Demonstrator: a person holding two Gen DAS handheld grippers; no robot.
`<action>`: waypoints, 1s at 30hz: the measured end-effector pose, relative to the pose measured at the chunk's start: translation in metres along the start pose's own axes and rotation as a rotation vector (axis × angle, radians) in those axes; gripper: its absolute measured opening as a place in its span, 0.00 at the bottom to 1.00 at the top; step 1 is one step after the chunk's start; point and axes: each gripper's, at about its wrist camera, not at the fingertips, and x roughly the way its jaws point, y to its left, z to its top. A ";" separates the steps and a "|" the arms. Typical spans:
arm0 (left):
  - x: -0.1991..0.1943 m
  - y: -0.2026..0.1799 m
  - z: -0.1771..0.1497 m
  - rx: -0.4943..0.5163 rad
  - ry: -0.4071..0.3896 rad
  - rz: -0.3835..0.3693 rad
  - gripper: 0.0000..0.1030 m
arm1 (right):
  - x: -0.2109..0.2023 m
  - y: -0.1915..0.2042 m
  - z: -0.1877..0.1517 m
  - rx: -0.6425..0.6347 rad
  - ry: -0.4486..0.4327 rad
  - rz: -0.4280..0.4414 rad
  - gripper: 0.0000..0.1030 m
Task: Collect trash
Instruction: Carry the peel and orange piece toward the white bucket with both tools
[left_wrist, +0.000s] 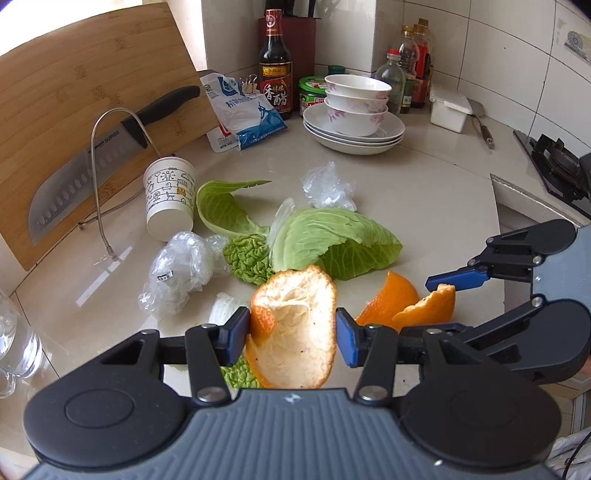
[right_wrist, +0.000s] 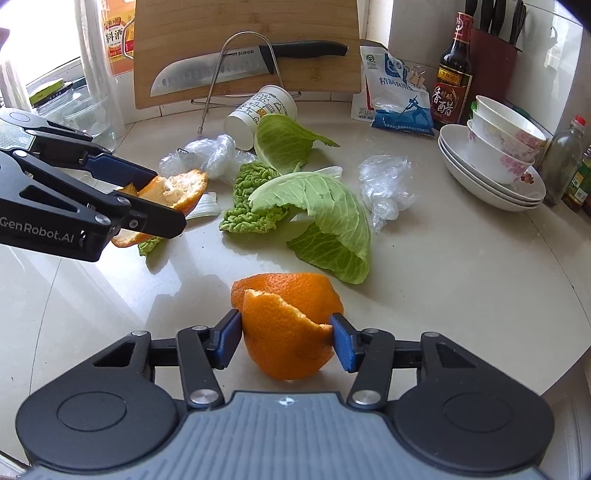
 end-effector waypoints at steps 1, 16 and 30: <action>0.000 -0.001 0.000 0.005 0.002 -0.001 0.47 | -0.002 -0.001 0.000 0.005 0.000 0.000 0.52; -0.014 -0.025 0.003 0.083 0.025 -0.021 0.46 | -0.038 -0.008 -0.004 0.000 -0.030 0.055 0.50; -0.015 -0.071 0.009 0.167 0.014 -0.098 0.44 | -0.076 -0.036 -0.039 0.102 -0.061 -0.032 0.50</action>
